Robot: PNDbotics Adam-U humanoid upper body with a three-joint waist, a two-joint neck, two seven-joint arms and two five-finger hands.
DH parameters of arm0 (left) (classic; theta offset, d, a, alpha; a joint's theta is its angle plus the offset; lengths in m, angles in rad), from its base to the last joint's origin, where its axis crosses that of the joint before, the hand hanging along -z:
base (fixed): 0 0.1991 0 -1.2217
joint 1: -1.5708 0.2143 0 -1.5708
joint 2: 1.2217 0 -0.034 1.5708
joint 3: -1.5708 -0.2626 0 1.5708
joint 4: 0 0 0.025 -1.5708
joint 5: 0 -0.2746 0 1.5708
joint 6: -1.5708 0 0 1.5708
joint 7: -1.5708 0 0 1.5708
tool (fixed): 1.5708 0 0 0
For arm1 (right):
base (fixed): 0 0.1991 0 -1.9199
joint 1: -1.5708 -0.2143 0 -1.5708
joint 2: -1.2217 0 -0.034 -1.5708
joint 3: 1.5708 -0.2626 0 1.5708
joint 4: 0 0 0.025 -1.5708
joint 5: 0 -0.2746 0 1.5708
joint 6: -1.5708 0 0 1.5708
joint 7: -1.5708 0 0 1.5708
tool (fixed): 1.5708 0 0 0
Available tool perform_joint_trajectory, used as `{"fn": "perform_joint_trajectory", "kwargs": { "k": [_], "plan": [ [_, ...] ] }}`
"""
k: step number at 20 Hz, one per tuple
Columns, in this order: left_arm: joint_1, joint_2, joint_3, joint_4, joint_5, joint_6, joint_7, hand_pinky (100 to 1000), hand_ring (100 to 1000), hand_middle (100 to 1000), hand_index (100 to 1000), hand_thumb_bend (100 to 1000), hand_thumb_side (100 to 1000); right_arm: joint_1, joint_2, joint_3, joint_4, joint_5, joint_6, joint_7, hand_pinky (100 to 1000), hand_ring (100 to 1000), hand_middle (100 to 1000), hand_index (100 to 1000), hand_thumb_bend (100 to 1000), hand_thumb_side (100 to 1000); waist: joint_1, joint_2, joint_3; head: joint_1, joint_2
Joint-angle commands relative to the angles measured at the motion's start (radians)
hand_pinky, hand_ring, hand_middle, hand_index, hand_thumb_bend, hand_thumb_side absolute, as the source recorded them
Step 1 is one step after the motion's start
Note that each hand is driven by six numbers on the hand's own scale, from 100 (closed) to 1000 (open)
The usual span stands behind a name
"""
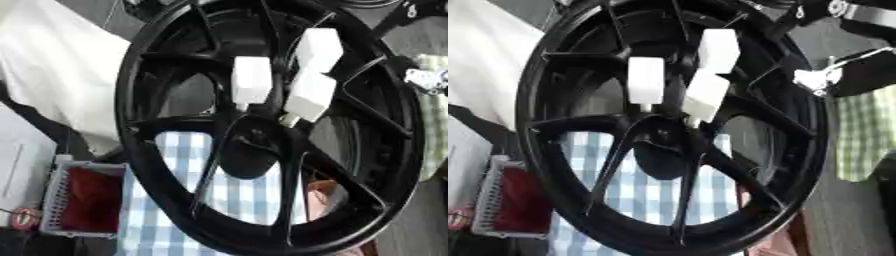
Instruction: Pull the pin out of the wheel hub.
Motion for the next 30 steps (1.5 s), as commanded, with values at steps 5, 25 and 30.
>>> {"fn": "perform_joint_trajectory", "kwargs": {
  "k": [5,25,30],
  "plan": [
    [-0.013,0.000,0.000,-0.016,0.010,0.007,-0.003,838,775,722,850,144,661,-0.051,0.006,0.005,-0.012,-0.006,0.022,-0.011,904,889,784,859,100,155,0.001,-0.028,0.005,-0.013,0.010],
    [-0.005,-0.020,0.002,-0.016,0.011,0.015,0.001,841,775,714,844,140,678,-0.129,0.060,0.007,-0.012,-0.040,0.073,0.107,940,960,822,883,100,259,-0.016,-0.024,0.022,-0.020,0.019],
    [0.002,-0.021,0.005,-0.016,0.010,0.017,0.001,841,776,710,838,139,680,-0.177,0.069,-0.011,-0.012,-0.027,0.083,0.184,937,954,822,879,100,327,-0.021,-0.030,0.020,-0.015,0.025]
  ]
}}
